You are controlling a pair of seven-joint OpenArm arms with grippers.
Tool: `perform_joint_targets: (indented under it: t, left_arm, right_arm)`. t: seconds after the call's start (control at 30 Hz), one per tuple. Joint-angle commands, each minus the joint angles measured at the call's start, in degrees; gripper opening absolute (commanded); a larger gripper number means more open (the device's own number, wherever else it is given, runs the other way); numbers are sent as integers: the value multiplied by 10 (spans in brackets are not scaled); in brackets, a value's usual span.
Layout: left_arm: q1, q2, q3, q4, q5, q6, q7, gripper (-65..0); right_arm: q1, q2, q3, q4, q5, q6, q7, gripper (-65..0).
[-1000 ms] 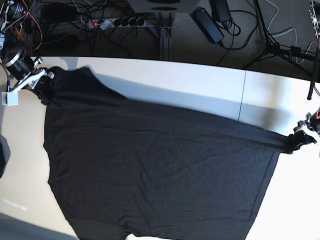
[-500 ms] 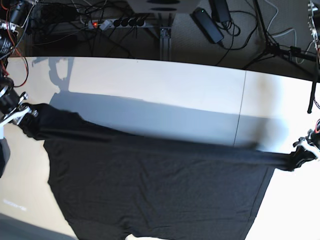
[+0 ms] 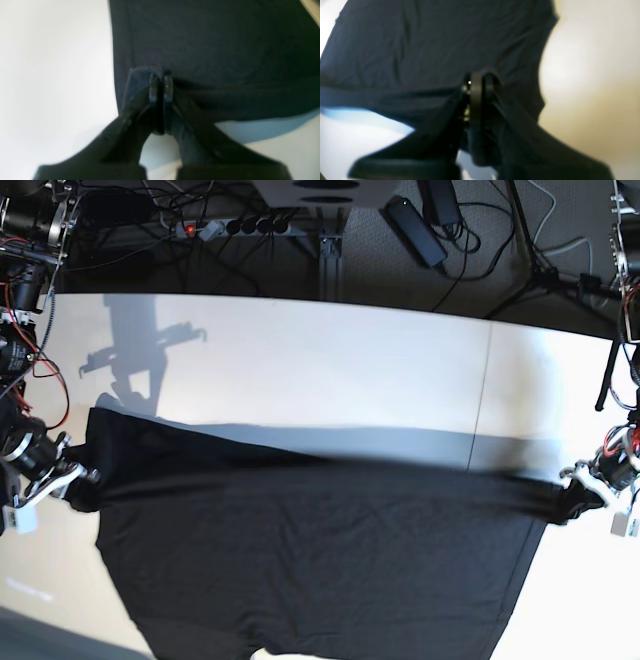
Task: Fold the T-shirt properly
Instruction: 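Lift the shirt edge with both grippers and fold it over the body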
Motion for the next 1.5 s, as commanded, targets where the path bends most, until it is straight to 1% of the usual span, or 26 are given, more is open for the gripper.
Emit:
perform_joint_targets:
  t: [0.0, 0.13, 0.27, 0.37, 0.5, 0.57, 0.6, 0.7, 0.73, 0.77, 0.8, 0.83, 0.87, 0.97, 1.1, 1.17, 1.2, 1.23, 1.27, 1.3, 1.33, 1.37, 1.4, 1.47]
  left_arm:
    - [-24, -11, 2, -5, -7, -1, -21, -650]
    - [-62, -10, 38, -49, 15, -1, -50, -650]
    - [-88, -6, 77, -73, 41, -1, -90, -650]
    - [-101, 1, 82, -80, 51, -1, -95, -650]
    - [-108, 11, 82, -82, 53, -1, -97, -650]
    - [-108, 16, 82, -83, 70, -1, -103, -640]
    - [-108, 18, 82, -83, 85, -1, -109, -593]
    - [-108, 22, 83, -85, 113, -1, -123, -437]
    - [-108, 22, 83, -85, 115, -1, -126, -377]
    - [-108, 22, 83, -85, 115, -1, -127, -324]
    - [-109, 22, 83, -84, 115, -1, -126, -291]
    - [-112, 21, 83, -84, 115, -1, -126, -283]
    - [-115, 20, 83, -84, 116, 3, -123, -283]
    - [-134, 18, 82, -84, 116, 23, -122, -284]
    - [-167, 22, 82, -84, 116, 24, -118, -285]
    - [-176, 28, 82, -84, 117, 24, -112, -292]
    - [-177, 33, 82, -84, 118, 24, -104, -313]
    - [-177, 38, 82, -84, 126, 24, -95, -359]
    - [-175, 46, 82, -84, 140, 24, -87, -432]
    - [-171, 54, 83, -84, 151, 24, -82, -518]
    - [-165, 61, 83, -84, 159, 24, -82, -600]
    - [-159, 69, 83, -84, 162, 24, -82, -650]
    - [-151, 74, 85, -85, 170, 24, -84, -650]
    - [-139, 83, 95, -86, 193, 30, -89, -650]
  right_arm:
    - [26, 14, 3, -3, 3, 38, 15, -650]
    - [73, 14, -13, -41, -1, 40, 14, -650]
    - [114, 14, -50, -75, -16, 40, 16, -650]
    - [139, 14, -89, -96, -31, 40, 20, -650]
    - [149, 14, -141, -112, -56, 40, 41, -650]
    - [148, 13, -163, -118, -76, 39, 55, -650]
    - [148, 13, -170, -122, -83, 39, 66, -650]
    - [148, 10, -176, -135, -110, 39, 132, -650]
    - [148, 9, -176, -136, -118, 39, 151, -576]
    - [149, 9, -176, -136, -129, 39, 159, -452]
    - [149, 9, -176, -136, -131, 38, 160, -331]
    - [149, 9, -176, -136, -131, 38, 160, -233]
    - [149, 9, -176, -136, -131, 38, 159, -203]
    - [149, 9, -174, -136, -124, 38, 160, -205]
    - [148, 7, -167, -135, -94, 38, 158, -205]
    - [148, 1, -167, -135, -95, 38, 154, -205]
    - [148, -3, -167, -135, -95, 38, 150, -206]
    - [148, -10, -167, -135, -96, 38, 144, -224]
    - [148, -16, -167, -136, -99, 38, 143, -284]
    - [148, -23, -167, -136, -107, 38, 142, -381]
    - [148, -31, -167, -137, -119, 38, 142, -498]
    - [147, -39, -167, -138, -133, 38, 142, -608]
    - [146, -45, -167, -138, -148, 38, 142, -650]
    - [143, -56, -167, -139, -187, 38, 139, -650]
